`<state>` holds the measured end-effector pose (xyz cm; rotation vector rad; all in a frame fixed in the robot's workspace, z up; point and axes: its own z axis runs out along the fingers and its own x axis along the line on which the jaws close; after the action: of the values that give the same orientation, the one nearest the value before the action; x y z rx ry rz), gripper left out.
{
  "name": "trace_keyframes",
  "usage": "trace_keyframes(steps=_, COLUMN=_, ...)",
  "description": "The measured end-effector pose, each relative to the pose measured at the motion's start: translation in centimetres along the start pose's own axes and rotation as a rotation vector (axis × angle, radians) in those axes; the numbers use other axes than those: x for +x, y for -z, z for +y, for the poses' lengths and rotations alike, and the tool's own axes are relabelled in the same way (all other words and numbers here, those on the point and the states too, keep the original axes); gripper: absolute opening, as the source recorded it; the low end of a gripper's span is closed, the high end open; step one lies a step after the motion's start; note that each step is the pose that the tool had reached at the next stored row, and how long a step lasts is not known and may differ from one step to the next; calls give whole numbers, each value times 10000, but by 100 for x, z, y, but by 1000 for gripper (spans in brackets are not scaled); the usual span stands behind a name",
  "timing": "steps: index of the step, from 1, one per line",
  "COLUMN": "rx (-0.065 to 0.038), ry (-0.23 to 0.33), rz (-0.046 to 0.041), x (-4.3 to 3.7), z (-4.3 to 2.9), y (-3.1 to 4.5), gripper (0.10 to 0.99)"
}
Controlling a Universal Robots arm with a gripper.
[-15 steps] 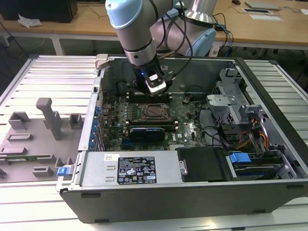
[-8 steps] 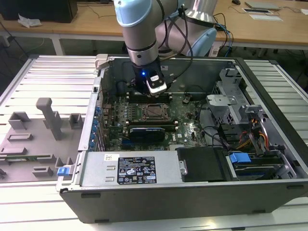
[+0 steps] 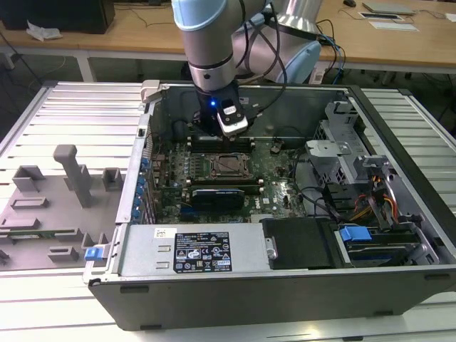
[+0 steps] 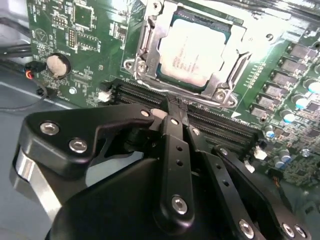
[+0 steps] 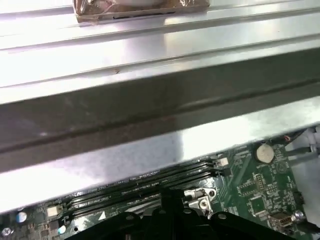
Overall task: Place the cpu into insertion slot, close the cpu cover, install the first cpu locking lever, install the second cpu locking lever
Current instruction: 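Install the first cpu locking lever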
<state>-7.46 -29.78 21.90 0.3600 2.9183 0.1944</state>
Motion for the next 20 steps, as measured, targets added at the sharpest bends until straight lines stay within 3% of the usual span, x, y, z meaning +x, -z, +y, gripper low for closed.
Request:
trace_keyframes(steps=2, rx=173, ry=-8, rz=226, x=-5, z=-18, y=4, gripper=106)
trace_keyframes(steps=5, rx=272, ry=-41, rz=483, x=-11, z=-37, y=5, gripper=106)
trace_keyframes(steps=6, rx=322, ry=-65, rz=606, x=-14, z=-43, y=5, gripper=106)
trace_keyframes(steps=7, rx=402, ry=-103, rz=798, x=-19, z=-54, y=7, gripper=106)
trace_keyframes(steps=9, rx=513, ry=-156, rz=1069, x=-27, z=-70, y=8, gripper=106)
trace_keyframes(steps=10, rx=547, ry=-169, rz=1163, x=-32, z=-73, y=7, gripper=106)
trace_keyframes(steps=11, rx=570, ry=-175, rz=1226, x=-36, z=-75, y=8, gripper=106)
trace_keyframes(steps=14, rx=573, ry=-191, rz=1246, x=-60, z=-72, y=1, gripper=106)
trace_keyframes(steps=15, rx=616, ry=-200, rz=1333, x=-122, z=-61, y=-11, gripper=106)
trace_keyframes(steps=16, rx=681, ry=-205, rz=1440, x=-150, z=-58, y=-17, gripper=106)
trace_keyframes(steps=17, rx=740, ry=-206, rz=1493, x=-156, z=-70, y=-14, gripper=106)
trace_keyframes(steps=20, rx=772, ry=-204, rz=1512, x=-181, z=-164, y=-6, gripper=106)
